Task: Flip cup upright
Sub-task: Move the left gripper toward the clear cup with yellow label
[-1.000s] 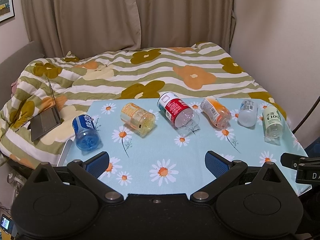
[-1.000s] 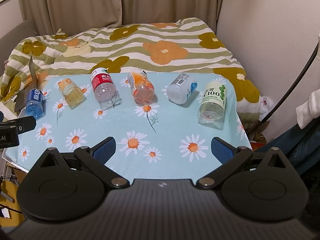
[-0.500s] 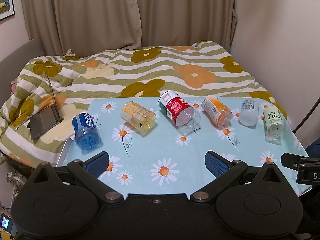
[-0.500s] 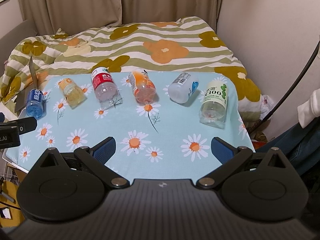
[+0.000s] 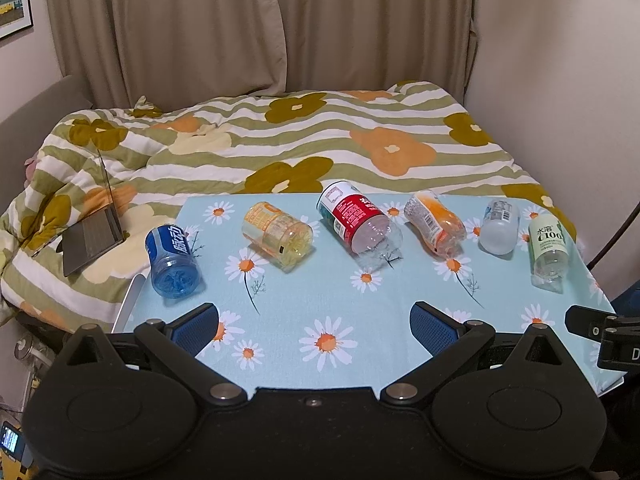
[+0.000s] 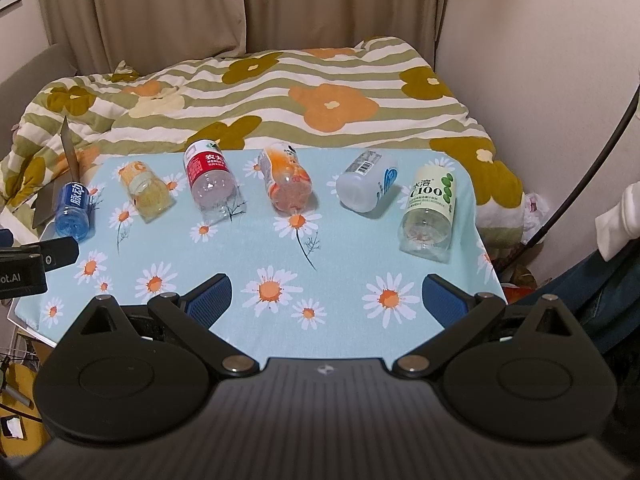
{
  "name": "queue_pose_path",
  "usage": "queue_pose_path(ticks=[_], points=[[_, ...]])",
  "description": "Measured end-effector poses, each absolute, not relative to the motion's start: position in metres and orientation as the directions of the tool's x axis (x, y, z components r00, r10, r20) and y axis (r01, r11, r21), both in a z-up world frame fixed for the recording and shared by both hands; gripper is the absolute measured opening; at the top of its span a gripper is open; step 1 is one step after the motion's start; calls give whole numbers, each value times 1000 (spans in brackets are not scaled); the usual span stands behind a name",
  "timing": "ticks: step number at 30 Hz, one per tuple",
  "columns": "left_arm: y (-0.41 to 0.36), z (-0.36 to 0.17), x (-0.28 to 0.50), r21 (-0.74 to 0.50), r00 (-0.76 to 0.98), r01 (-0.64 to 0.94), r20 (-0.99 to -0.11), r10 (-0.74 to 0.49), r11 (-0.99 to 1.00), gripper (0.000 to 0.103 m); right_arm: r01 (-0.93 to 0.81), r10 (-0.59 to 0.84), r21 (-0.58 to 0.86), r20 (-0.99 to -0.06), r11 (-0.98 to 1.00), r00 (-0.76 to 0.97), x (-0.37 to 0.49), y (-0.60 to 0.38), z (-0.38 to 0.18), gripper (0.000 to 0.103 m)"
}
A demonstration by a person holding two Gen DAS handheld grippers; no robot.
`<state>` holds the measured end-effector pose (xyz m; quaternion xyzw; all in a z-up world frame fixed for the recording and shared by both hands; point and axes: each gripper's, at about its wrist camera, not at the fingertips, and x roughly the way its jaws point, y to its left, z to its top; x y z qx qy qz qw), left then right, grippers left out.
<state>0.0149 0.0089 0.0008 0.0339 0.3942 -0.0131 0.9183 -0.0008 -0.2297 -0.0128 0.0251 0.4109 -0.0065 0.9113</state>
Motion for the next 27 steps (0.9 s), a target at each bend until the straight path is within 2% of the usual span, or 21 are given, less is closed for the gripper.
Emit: queue_pose_path(ticks=[7, 12, 19, 27], points=[[1, 12, 31, 47, 681, -5, -731, 38, 999, 103, -54, 93, 77, -745, 996, 661, 15, -245, -1, 103], [5, 9, 57, 19, 658, -61, -751, 54, 998, 103, -108, 118, 64, -758, 992, 641, 37, -247, -13, 103], [27, 0, 115, -67, 626, -102, -779, 12, 993, 103, -94, 136, 99, -784, 991, 605, 70, -239, -29, 103], [55, -35, 193, -169, 538, -155, -841, -60, 973, 101, 1, 98, 120, -817, 993, 568, 116, -228, -44, 103]])
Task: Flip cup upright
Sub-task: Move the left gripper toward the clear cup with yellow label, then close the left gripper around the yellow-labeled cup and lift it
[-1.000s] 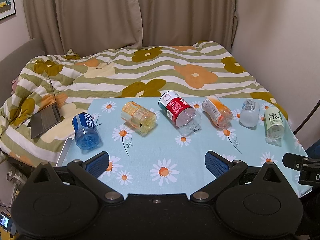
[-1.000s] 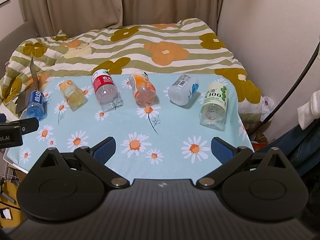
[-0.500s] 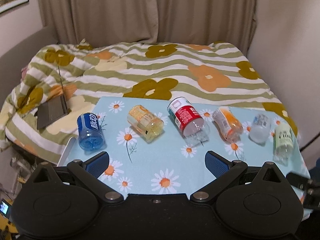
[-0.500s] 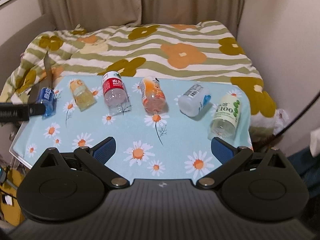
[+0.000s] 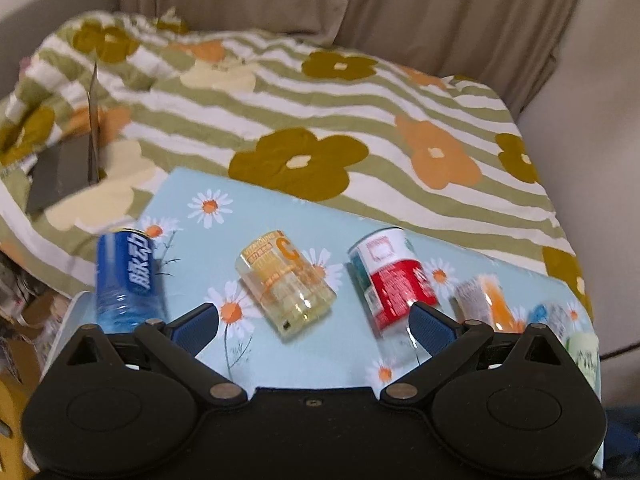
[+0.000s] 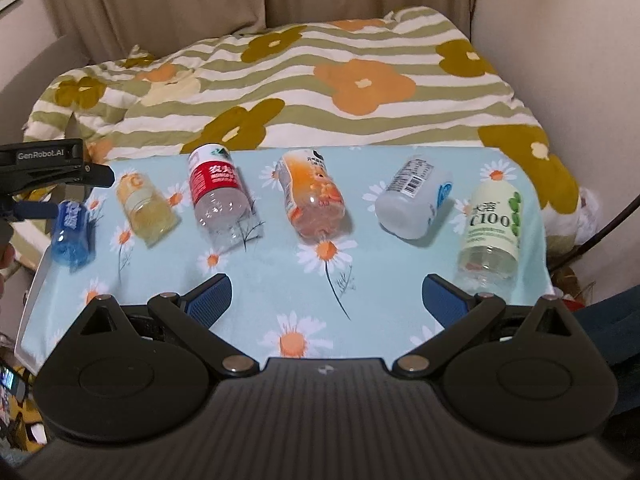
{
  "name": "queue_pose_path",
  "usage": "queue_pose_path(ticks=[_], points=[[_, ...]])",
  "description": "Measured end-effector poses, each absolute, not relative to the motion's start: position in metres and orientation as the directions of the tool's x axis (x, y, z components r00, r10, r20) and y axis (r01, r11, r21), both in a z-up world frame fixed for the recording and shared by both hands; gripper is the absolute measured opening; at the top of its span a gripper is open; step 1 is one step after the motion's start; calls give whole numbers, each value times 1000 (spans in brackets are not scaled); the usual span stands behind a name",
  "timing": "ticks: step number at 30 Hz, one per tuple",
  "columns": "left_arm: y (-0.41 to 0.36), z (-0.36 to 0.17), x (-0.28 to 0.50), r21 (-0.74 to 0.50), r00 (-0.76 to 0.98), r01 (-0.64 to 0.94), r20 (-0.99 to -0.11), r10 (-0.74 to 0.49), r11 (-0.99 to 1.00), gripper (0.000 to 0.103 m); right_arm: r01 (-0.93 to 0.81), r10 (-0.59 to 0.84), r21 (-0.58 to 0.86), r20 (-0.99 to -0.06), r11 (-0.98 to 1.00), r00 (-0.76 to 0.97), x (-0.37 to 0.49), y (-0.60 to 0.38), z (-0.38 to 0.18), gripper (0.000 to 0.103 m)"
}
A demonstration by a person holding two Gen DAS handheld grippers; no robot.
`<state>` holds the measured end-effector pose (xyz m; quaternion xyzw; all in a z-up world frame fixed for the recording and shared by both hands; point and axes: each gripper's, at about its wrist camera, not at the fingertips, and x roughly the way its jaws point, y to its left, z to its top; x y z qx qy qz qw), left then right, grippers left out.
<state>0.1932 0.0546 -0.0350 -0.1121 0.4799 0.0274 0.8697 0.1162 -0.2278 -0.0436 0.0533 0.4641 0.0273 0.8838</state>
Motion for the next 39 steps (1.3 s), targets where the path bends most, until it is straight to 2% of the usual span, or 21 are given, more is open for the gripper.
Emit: queue_pose_path(ticks=[5, 8, 16, 19, 20, 21, 31, 39], points=[[73, -63, 233, -218, 473, -202, -875, -100, 955, 101, 49, 78, 123, -844, 991, 531, 141, -218, -58, 103], [83, -80, 252, -236, 435, -232, -893, -117, 944, 95, 66, 64, 112, -862, 991, 504, 152, -214, -68, 103], [91, -112, 276, -265, 353, -275, -922, -159, 924, 88, 110, 44, 106, -888, 988, 457, 175, -209, -85, 103], [91, -119, 280, -268, 326, -285, -930, -169, 920, 82, 114, 45, 106, -894, 988, 445, 180, -207, -89, 103], [91, -121, 281, -269, 319, -286, -932, -174, 920, 76, 116, 45, 107, -896, 987, 443, 182, -207, -90, 103], [92, -122, 280, -272, 312, -285, -933, -179, 919, 75, 117, 46, 108, -896, 987, 441, 183, -206, -90, 103], [89, -117, 275, -264, 317, -244, -931, -181, 933, 73, 115, 56, 120, -892, 986, 449, 184, -209, -89, 103], [74, -91, 256, -226, 360, -155, -919, -158, 962, 73, 105, 76, 144, -872, 984, 484, 169, -216, -78, 103]])
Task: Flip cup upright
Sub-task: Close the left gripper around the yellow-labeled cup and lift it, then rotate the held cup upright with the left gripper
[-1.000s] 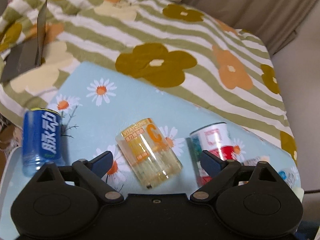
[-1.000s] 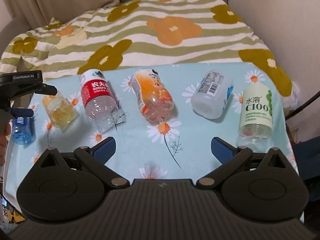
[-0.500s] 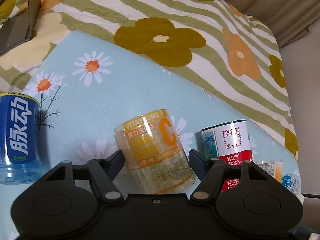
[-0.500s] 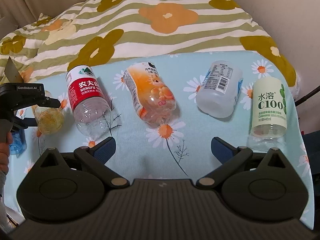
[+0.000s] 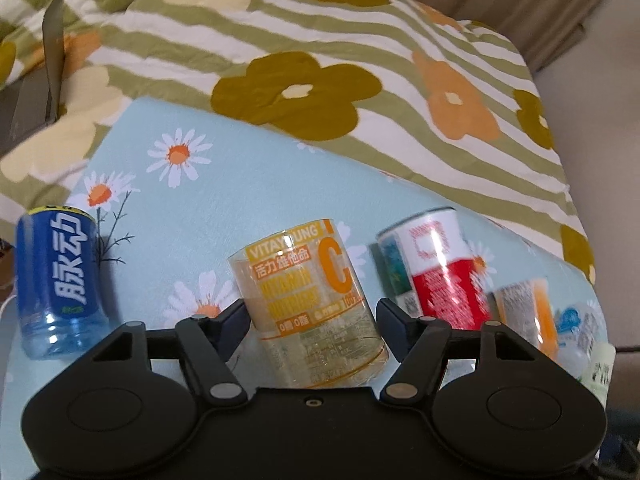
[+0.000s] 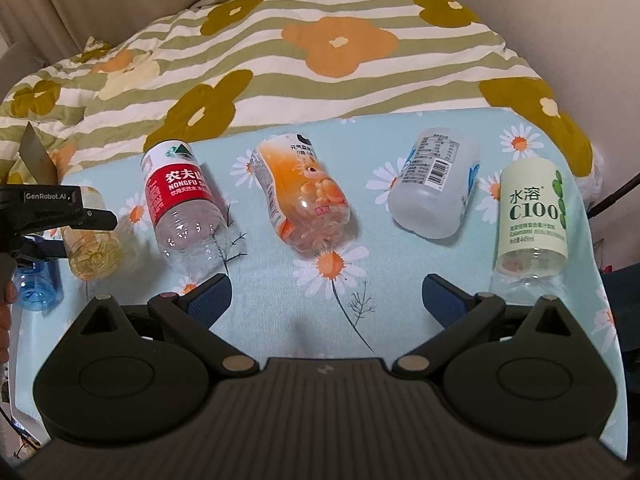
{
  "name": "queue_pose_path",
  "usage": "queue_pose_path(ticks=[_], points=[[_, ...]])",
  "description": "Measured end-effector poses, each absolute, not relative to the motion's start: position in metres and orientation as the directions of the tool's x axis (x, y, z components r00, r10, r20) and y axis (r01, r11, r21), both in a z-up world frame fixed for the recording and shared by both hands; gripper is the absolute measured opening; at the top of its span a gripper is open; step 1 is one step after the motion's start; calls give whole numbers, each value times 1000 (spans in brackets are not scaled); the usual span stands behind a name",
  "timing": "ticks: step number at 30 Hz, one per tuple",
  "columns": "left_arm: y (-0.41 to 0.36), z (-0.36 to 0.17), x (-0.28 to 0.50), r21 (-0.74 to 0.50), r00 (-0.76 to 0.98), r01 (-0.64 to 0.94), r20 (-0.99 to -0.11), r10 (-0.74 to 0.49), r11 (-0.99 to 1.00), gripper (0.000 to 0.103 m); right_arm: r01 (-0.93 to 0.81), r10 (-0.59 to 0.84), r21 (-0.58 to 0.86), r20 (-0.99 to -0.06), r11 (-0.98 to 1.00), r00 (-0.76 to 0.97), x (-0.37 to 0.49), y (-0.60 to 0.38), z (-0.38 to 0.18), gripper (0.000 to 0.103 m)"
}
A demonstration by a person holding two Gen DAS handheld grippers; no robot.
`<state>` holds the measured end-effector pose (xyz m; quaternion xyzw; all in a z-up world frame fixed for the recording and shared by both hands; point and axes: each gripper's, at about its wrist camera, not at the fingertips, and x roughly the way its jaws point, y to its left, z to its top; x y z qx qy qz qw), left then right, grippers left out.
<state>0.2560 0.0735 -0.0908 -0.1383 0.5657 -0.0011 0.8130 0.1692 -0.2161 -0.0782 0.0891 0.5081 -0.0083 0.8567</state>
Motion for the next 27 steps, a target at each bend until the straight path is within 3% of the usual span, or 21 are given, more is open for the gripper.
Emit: queue_pose_path(ticks=[13, 27], points=[[-6, -59, 178, -143, 409, 112, -895, -176, 983, 73, 72, 111, 177, -833, 981, 541, 107, -258, -62, 103], [-88, -120, 120, -72, 290, 320, -942, -170, 945, 74, 57, 142, 199, -848, 978, 511, 54, -298, -92, 103]])
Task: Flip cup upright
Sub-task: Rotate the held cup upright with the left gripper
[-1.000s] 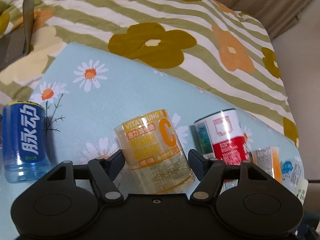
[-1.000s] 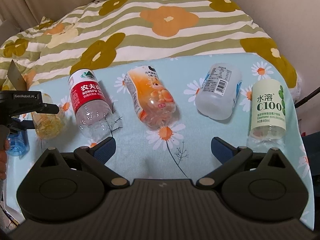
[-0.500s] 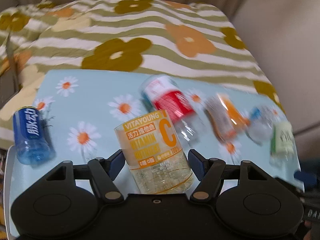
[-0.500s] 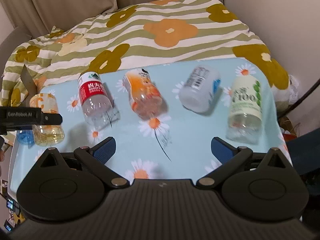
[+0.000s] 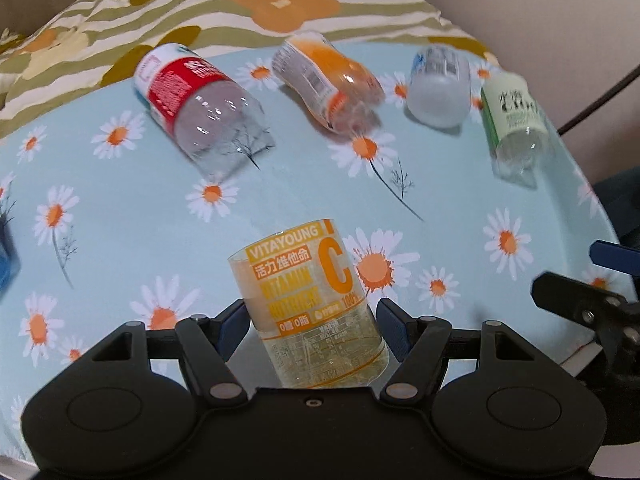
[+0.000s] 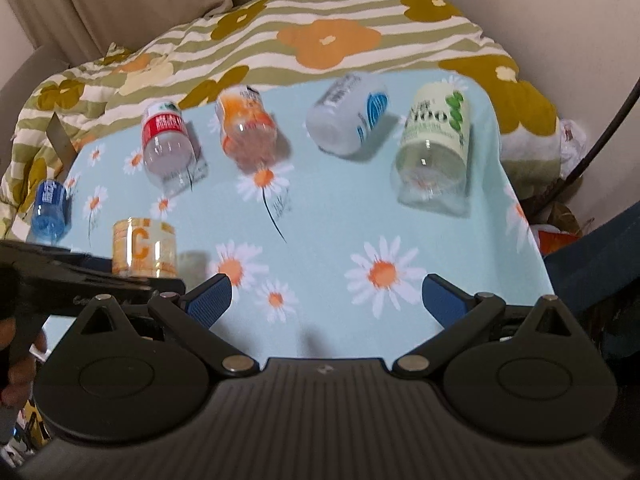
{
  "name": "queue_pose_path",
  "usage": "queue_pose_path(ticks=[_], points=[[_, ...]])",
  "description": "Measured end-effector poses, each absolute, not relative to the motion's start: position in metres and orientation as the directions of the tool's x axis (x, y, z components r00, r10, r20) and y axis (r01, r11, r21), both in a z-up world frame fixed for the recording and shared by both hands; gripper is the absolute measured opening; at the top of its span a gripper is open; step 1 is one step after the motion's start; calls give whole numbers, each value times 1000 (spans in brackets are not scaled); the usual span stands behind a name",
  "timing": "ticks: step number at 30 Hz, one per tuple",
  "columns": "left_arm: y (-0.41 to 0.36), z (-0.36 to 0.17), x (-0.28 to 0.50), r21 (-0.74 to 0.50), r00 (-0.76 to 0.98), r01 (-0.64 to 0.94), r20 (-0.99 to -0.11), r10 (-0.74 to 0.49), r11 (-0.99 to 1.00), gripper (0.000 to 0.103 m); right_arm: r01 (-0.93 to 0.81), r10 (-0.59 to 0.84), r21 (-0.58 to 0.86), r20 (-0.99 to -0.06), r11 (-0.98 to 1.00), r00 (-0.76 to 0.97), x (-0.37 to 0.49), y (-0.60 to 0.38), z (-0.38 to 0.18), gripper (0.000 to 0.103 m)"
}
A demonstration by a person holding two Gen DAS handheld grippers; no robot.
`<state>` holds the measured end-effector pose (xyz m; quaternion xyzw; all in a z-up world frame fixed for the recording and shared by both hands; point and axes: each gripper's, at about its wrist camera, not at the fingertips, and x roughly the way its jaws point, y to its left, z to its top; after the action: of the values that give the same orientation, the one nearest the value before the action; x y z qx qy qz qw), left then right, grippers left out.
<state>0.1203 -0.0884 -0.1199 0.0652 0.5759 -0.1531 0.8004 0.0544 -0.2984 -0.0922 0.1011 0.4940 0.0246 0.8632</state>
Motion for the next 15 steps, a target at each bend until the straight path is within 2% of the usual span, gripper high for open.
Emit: queue_pose_path(ticks=[9, 10, 12, 15], points=[[-97, -133, 126, -57, 283, 319, -947, -152, 946, 75, 64, 154, 213, -853, 975, 498, 47, -306, -102, 103], [-97, -134, 127, -56, 282, 320, -947, -152, 946, 77, 65, 154, 214, -853, 975, 499, 46, -306, -103, 103], [-97, -134, 127, -54, 286, 316, -947, -149, 947, 89, 66, 154, 215, -852, 975, 500, 46, -308, -102, 103], [-97, -132, 127, -49, 296, 314, -944, -146, 948, 91, 69, 152, 215, -851, 974, 502, 47, -308, -102, 103]])
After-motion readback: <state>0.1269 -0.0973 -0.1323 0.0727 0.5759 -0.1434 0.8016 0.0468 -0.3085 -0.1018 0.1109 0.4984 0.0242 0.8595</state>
